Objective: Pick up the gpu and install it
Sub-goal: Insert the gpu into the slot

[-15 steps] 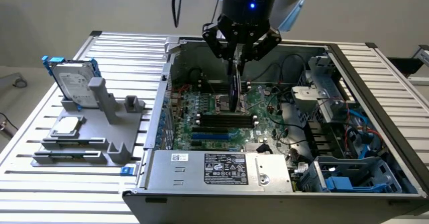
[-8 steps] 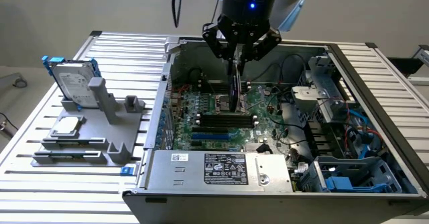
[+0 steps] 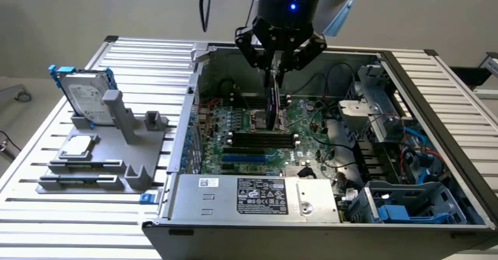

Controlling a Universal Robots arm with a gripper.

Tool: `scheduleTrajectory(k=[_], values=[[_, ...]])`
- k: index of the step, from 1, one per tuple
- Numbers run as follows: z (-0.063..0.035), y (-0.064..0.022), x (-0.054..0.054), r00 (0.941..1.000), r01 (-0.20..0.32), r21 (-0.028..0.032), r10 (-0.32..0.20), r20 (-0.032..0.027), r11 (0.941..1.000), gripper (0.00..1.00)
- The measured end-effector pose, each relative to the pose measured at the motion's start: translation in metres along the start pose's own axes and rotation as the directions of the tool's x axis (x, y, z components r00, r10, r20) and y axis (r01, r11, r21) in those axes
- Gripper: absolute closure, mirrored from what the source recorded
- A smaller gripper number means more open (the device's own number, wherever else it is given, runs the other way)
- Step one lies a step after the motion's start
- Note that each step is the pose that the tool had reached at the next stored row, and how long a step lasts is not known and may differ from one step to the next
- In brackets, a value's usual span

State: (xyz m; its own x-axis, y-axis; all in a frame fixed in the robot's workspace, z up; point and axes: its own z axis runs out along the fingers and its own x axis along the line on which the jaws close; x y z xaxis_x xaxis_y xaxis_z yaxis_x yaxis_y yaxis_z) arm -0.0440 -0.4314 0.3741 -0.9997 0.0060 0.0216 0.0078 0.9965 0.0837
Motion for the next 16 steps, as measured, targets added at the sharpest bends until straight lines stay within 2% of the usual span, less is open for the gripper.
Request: scheduleTrajectory(k=[4,8,11,16], values=[[0.0013,-0.0002,0.000,0.9999,0.011,-0.0015,-0.011,-0.0008,0.9999,0.74],[0.0045,-0.0004,0.000,0.9968,0.080,-0.0015,-0.080,-0.0064,0.9968,0.74],[0.0069,-0.0006,0.000,0.9910,0.133,-0.0008,-0.133,-0.0107,0.9911,0.74],[0.0108,-0.0010,0.000,0.9747,0.223,-0.0003,-0.223,-0.0183,0.9749,0.74]])
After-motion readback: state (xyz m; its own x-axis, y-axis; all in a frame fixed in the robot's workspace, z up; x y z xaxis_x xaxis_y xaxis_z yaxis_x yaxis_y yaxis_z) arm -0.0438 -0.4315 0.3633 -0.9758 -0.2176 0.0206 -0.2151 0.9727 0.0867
